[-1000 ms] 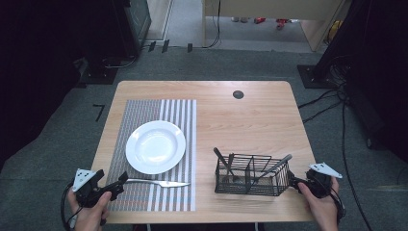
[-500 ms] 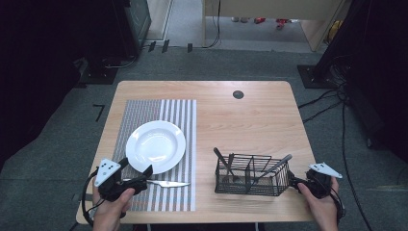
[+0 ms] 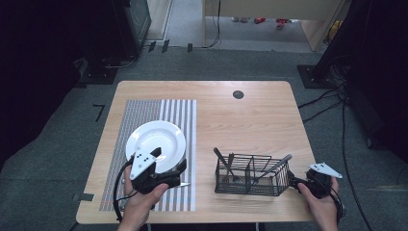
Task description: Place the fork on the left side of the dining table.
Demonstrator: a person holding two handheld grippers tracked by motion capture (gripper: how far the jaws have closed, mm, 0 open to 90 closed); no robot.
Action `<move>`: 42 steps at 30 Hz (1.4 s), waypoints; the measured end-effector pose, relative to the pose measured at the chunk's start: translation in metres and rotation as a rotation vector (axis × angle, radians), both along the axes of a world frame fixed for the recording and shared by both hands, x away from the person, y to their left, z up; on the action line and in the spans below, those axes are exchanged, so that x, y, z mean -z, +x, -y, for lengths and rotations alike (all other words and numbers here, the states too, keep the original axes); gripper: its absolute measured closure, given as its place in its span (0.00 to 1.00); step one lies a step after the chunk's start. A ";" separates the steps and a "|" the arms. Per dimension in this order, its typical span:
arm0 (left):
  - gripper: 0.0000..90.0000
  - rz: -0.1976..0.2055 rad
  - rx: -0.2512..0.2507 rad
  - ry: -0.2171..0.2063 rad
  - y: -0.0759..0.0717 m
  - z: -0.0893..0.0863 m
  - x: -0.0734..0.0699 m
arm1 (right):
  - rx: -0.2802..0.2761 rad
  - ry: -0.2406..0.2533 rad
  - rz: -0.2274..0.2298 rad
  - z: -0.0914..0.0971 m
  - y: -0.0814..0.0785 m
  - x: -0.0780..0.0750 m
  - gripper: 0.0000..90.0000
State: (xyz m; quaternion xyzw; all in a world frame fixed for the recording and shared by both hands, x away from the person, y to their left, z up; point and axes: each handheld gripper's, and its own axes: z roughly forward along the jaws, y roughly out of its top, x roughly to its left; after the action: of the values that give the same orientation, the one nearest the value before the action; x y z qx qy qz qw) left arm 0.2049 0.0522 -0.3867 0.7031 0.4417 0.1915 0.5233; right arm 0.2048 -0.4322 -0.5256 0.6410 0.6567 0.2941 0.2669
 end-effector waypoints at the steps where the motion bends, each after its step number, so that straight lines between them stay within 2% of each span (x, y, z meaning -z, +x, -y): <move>1: 0.10 -0.002 0.014 0.003 0.000 0.004 0.000 | 0.000 0.001 0.000 0.000 0.000 0.000 0.14; 3: 0.10 -0.001 0.036 0.002 0.000 0.013 -0.001 | -0.002 0.000 0.000 0.000 0.000 0.000 0.14; 5: 0.15 0.002 0.047 -0.002 0.000 0.020 -0.002 | -0.002 0.000 0.000 0.000 0.000 0.000 0.14; 15: 0.17 0.005 0.130 -0.019 -0.002 0.052 -0.007 | -0.003 0.001 0.000 0.000 0.000 0.000 0.14; 18: 0.29 0.032 0.133 -0.012 -0.004 0.061 -0.008 | -0.006 0.001 0.001 0.000 0.000 0.000 0.14; 23: 0.36 0.027 0.172 0.006 -0.005 0.075 -0.006 | -0.011 0.001 0.000 0.000 0.000 0.000 0.14; 31: 0.46 0.014 0.231 -0.009 -0.002 0.087 -0.003 | -0.013 0.002 0.000 0.000 0.000 0.000 0.14; 35: 0.53 0.008 0.271 -0.033 0.002 0.091 -0.002 | -0.013 0.001 0.000 0.000 0.000 0.000 0.14; 39: 0.60 0.007 0.270 -0.013 0.005 0.098 -0.001 | -0.013 0.002 0.000 0.000 0.000 0.000 0.14; 42: 0.62 0.008 0.279 0.003 0.006 0.102 0.001 | -0.014 0.002 0.000 0.000 0.000 0.000 0.14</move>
State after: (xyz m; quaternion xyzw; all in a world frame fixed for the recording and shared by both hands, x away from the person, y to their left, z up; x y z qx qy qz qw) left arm 0.2110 -0.0493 -0.3877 0.7577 0.3373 0.1201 0.5456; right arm 0.2048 -0.4327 -0.5256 0.6368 0.6609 0.2964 0.2644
